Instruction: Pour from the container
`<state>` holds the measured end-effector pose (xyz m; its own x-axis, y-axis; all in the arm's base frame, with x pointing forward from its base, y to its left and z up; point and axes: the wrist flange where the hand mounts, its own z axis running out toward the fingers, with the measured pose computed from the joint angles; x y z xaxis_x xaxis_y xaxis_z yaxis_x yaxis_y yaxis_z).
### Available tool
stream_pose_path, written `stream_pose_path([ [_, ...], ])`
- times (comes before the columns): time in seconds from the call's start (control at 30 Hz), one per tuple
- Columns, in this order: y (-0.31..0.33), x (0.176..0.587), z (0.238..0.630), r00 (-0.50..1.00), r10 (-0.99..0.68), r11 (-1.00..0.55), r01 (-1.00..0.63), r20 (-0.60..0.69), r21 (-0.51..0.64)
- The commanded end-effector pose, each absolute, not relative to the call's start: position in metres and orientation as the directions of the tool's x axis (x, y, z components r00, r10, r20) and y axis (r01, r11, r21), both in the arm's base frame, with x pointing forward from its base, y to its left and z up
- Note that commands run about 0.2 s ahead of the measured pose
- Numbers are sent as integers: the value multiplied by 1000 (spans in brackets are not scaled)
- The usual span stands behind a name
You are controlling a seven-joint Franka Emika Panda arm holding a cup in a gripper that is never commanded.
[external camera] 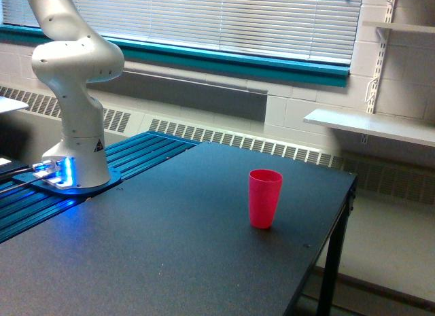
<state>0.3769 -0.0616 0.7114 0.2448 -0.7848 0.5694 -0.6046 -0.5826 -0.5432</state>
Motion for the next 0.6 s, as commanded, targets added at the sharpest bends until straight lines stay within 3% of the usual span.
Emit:
stream_pose_path([
  [0.03, -46, 383, 710, 240, -781, -577, -628, 576, -521],
  [0.6, -31, 391, 673, 282, -783, -571, -679, 554, -461],
])
